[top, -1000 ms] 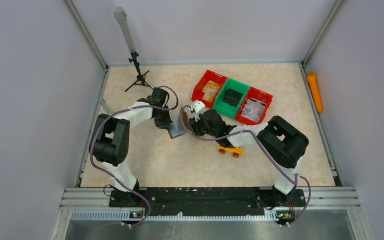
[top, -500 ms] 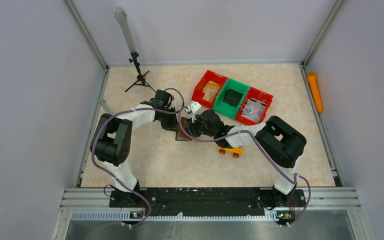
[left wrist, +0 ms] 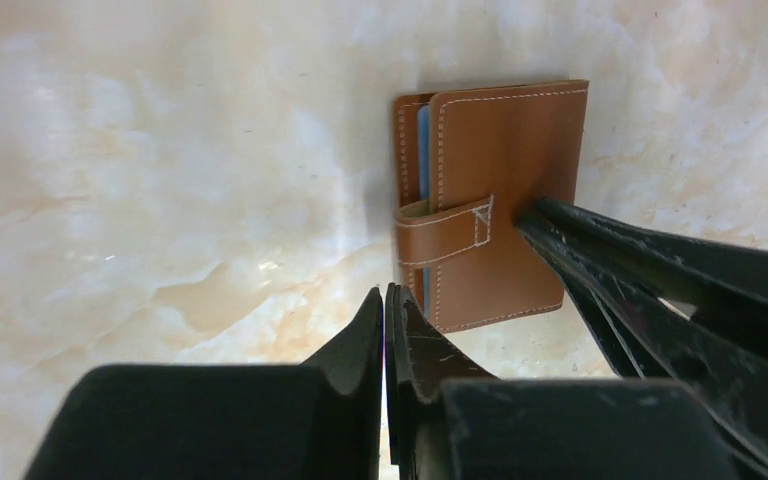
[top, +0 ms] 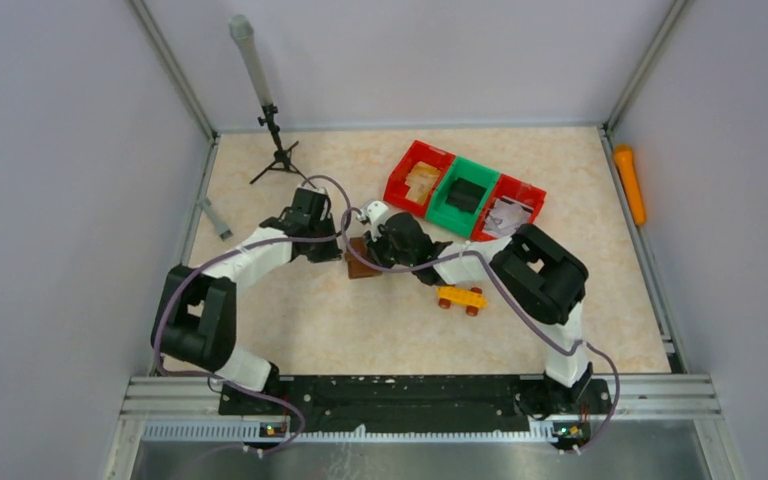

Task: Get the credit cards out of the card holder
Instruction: Close the card holder at the center of the board, then reset both arms

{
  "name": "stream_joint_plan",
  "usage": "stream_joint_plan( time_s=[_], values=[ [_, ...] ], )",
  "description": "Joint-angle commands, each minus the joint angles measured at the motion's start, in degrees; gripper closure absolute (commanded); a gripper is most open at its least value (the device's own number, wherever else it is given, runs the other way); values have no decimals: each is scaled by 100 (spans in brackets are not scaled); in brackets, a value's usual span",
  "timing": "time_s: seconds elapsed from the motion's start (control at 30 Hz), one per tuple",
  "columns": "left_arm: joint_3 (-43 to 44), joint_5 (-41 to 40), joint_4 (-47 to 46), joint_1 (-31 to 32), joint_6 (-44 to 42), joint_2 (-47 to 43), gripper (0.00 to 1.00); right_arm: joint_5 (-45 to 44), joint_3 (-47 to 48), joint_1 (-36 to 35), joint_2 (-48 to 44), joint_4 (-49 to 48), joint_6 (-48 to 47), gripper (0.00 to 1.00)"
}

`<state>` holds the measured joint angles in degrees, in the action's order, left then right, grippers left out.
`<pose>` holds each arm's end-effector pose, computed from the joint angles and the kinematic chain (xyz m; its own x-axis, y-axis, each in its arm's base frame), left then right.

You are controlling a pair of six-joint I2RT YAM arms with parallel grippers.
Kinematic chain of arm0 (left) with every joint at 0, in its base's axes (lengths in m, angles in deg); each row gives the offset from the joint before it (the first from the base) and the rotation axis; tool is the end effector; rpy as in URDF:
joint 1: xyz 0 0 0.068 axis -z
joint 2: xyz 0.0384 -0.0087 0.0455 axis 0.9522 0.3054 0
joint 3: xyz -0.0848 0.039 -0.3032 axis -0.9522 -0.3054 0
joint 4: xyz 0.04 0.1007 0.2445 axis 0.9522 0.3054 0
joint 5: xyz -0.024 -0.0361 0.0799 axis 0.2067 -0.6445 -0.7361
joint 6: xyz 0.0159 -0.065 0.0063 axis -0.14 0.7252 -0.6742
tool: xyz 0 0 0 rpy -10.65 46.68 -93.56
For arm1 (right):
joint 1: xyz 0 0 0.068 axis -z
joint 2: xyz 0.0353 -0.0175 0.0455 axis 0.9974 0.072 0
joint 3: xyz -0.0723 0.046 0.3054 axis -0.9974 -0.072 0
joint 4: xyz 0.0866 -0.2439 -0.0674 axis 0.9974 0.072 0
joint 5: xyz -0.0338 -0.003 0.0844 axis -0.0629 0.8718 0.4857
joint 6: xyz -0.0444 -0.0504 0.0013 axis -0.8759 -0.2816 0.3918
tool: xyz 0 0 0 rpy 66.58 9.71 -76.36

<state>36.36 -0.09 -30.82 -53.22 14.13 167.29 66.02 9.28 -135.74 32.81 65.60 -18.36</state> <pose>0.3037 -0.1094 0.2187 -0.8765 -0.2034 -0.4364 -0.0592 0.9450 -0.3215 0.2925 0.3509 0.1762 -0.3447 -0.3293 -0.8791 -0.7733 0.6304 0.0671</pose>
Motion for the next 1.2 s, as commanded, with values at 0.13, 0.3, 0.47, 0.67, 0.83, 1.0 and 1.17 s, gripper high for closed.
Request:
stream_joint_plan(
  time_s=[0.13, 0.3, 0.47, 0.67, 0.83, 1.0, 1.17],
  values=[
    [-517, -925, -551, -103, 262, -1159, 94, -115, 721, 12, 495, 965, -255, 95],
    [-732, -1237, -715, -116, 332, -1609, 91, -105, 622, 28, 447, 857, -259, 98],
    [-905, -1187, -931, -128, 344, -1886, 91, -74, 662, 53, -27, 806, -264, 97],
    [-1218, -1171, -1245, -118, 287, -2491, 87, -149, 572, 60, -832, 821, -455, 96],
    [-1450, -1239, -1444, -117, 238, -2983, 83, -544, -318, 65, -1869, 302, -549, 92],
    [-1771, -1438, -1704, -119, 196, -3590, 70, -1165, -1192, 142, -2866, 172, -590, 91],
    [-1996, -1036, -2065, -121, -87, -4015, 55, -1663, -2253, 350, -4018, -81, -610, 84]
  ],
)
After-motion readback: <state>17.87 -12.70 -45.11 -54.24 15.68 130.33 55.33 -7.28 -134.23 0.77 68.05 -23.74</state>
